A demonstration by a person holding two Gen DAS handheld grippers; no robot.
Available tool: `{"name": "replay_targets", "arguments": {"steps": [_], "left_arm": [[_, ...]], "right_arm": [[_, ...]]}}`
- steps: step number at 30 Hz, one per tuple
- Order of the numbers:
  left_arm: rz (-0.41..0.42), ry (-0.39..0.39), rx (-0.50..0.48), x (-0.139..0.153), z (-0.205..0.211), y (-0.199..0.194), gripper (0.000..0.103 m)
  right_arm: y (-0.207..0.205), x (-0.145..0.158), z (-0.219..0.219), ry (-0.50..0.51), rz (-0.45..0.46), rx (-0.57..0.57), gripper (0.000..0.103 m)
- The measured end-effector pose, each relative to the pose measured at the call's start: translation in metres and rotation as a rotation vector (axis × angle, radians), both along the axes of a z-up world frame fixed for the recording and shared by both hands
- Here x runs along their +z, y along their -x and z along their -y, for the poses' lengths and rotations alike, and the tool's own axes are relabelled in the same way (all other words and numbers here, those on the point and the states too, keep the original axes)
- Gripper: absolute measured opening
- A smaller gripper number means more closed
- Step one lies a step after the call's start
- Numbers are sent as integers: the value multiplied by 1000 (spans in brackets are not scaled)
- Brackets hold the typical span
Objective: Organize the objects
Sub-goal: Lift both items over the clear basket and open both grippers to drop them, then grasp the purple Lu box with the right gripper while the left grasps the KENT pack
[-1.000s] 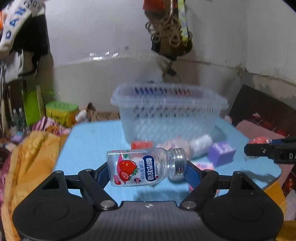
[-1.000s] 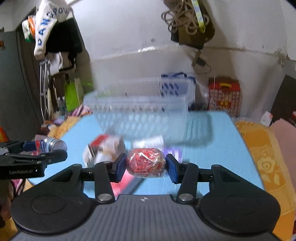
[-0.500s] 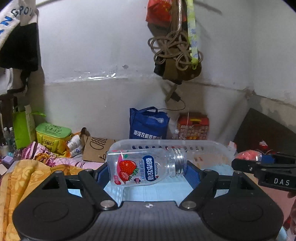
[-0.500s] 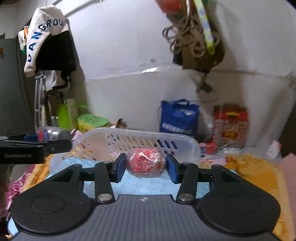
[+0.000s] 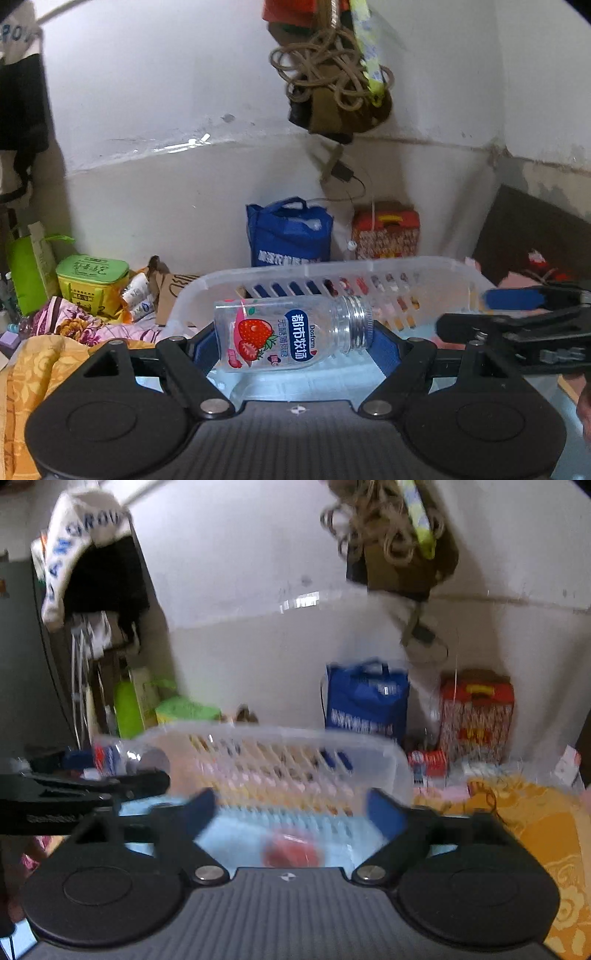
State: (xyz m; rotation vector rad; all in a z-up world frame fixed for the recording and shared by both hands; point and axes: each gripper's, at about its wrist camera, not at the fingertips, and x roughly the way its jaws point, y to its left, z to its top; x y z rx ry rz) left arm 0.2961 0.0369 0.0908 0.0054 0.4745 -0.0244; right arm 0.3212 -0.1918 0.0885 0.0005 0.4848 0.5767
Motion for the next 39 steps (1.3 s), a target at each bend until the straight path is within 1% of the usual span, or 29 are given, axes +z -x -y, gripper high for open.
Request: {"name": "replay_targets", "arguments": {"steps": [2, 7, 9, 11, 14, 16, 18, 21, 22, 26, 27, 30, 35, 39], "left_arm": [[34, 3, 7, 4, -2, 6, 103], [132, 13, 36, 19, -5, 29, 103], [154, 10, 26, 25, -5, 42, 103], [179, 15, 6, 29, -5, 59, 103], [218, 9, 8, 33, -5, 88, 103], [231, -1, 2, 31, -7, 105, 103], [216, -4, -11, 23, -11, 117, 103], [180, 13, -5, 9, -21, 128, 103], [172, 16, 2, 3, -26, 131, 103], [131, 22, 64, -17, -43, 142, 103], [123, 22, 67, -20, -46, 145, 103], [108, -12, 62, -26, -45, 150, 103], [38, -64, 14, -37, -35, 155, 103], [-11, -105, -17, -50, -31, 161, 103]], "right_arm": [[8, 8, 3, -25, 40, -23, 103], [20, 23, 11, -91, 59, -8, 103], [28, 28, 15, -99, 62, -2, 103], [47, 32, 23, -110, 83, 16, 103], [78, 36, 31, -79, 122, 35, 103], [97, 34, 38, -38, 147, 9, 103], [113, 27, 47, -21, 159, -11, 103], [124, 10, 59, -36, 111, -34, 103], [126, 2, 63, -34, 99, -38, 103], [129, -23, 65, 26, 52, -49, 103], [128, -27, 64, 36, 40, -50, 103], [123, -36, 60, 51, 7, -57, 103], [118, -46, 52, 67, -66, -44, 103], [126, -52, 52, 86, -69, -37, 103]]}}
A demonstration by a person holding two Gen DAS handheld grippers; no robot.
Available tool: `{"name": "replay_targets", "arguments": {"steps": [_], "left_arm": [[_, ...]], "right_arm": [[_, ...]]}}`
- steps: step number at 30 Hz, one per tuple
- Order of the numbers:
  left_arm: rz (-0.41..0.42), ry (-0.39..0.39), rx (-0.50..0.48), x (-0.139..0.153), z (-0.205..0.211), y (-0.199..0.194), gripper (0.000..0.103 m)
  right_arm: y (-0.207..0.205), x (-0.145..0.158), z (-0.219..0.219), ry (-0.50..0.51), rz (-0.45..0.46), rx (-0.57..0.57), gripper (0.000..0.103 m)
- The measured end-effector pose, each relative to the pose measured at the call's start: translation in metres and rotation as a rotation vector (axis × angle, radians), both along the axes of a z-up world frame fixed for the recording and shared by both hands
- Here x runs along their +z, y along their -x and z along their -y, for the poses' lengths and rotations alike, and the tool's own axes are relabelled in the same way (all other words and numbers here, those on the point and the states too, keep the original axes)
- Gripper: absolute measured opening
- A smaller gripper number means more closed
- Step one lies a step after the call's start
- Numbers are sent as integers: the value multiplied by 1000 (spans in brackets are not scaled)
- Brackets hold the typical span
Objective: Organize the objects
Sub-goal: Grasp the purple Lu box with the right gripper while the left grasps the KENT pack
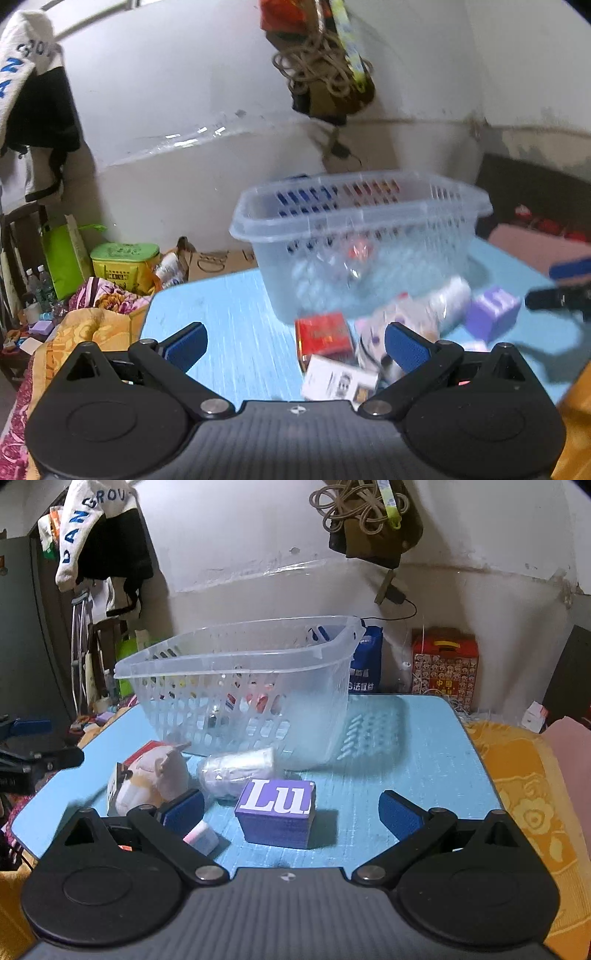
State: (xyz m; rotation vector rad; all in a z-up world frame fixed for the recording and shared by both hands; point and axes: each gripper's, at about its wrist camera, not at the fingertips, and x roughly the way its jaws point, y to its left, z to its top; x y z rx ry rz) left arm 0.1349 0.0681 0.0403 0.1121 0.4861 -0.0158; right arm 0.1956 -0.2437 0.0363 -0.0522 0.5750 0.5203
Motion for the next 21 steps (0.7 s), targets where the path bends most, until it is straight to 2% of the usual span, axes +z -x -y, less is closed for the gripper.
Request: {"name": "replay_targets", "arguments": {"steps": [7, 17, 21], "left_arm": [[-64, 26, -7, -13, -10, -2, 103], [-88, 52, -22, -17, -16, -1, 103], [-115, 75, -43, -20, -13, -5, 99]], "right_arm": [[2, 0, 3, -11, -7, -8, 103], [-1, -6, -2, 36, -50, 0, 103], [-2, -7, -5, 27, -79, 11, 103]]}}
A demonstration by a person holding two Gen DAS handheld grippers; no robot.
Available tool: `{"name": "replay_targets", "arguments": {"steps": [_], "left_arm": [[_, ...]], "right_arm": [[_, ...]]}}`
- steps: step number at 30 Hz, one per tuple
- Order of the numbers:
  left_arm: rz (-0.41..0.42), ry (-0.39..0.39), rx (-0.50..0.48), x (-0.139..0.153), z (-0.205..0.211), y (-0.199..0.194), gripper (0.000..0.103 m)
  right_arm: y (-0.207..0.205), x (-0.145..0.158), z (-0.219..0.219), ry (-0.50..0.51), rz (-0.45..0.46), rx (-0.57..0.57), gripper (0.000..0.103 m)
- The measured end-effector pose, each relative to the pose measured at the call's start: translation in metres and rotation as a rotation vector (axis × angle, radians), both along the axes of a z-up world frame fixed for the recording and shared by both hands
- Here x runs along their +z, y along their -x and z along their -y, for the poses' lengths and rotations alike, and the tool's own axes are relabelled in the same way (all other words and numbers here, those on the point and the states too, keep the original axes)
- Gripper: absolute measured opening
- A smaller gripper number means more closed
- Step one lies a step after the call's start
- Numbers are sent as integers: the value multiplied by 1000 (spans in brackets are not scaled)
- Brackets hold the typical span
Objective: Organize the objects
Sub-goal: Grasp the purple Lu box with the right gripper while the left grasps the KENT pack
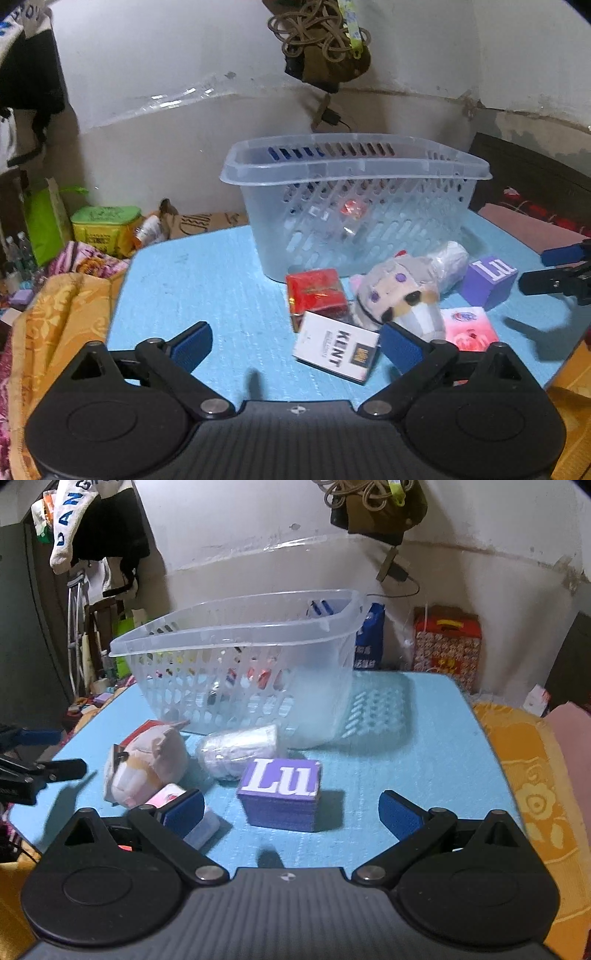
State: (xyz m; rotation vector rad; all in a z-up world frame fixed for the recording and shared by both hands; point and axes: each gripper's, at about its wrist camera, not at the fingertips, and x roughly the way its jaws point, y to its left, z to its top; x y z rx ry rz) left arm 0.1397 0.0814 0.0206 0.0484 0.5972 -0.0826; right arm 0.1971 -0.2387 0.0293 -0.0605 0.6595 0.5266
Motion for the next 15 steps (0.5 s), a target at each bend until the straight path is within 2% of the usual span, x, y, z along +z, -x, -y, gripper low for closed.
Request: {"name": "replay_targets", "arguments": {"steps": [8, 13, 15], "left_arm": [[-43, -84, -77, -16, 22, -12, 99], [-89, -47, -120, -28, 24, -23, 99], [-96, -58, -122, -32, 26, -24, 99]], "right_arm": [[0, -2, -6, 5, 3, -7, 103], [-5, -12, -18, 56, 5, -21, 103], [-5, -16, -23, 71, 0, -16, 103]]}}
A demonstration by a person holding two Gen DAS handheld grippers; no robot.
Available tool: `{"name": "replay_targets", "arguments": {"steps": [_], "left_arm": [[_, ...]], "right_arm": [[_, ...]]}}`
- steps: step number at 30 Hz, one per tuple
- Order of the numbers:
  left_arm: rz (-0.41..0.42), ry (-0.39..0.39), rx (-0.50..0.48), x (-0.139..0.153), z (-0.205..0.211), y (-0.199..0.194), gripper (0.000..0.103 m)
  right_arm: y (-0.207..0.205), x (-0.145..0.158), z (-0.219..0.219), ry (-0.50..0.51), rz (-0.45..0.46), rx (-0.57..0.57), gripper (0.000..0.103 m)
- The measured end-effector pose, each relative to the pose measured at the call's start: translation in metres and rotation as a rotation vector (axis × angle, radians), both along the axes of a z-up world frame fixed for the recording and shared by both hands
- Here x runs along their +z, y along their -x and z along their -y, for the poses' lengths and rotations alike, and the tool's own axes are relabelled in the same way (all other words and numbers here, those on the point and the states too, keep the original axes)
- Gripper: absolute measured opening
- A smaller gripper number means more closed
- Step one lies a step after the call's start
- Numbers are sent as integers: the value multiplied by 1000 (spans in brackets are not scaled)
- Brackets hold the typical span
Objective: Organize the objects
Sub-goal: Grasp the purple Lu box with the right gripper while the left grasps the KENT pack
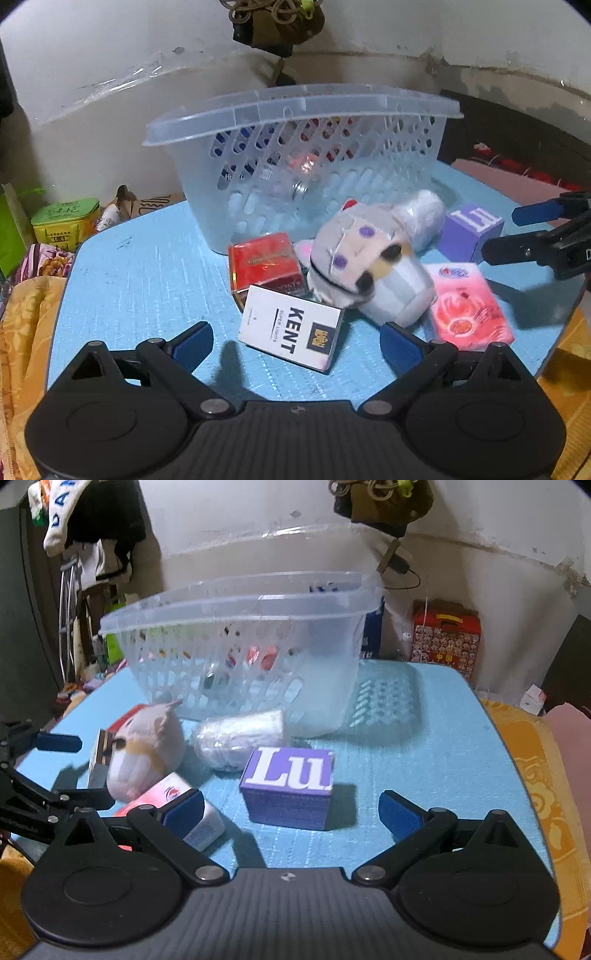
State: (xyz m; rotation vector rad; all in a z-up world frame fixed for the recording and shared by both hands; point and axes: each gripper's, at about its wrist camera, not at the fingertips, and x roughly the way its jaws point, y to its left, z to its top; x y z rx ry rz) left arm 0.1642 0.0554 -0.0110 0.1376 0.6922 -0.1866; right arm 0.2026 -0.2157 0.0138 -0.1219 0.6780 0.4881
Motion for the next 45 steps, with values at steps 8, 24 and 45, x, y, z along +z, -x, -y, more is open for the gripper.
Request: {"name": "replay_targets", "arguments": {"steps": [8, 24, 45], "left_arm": [[-11, -12, -30, -6, 7, -2, 99], [-20, 69, -42, -7, 0, -6, 86], [64, 56, -58, 6, 3, 4, 66]], "right_arm": [[0, -1, -8, 12, 21, -20, 103], [-16, -6, 1, -53, -39, -67, 91], [-10, 6, 6, -40, 3, -11, 57]]}}
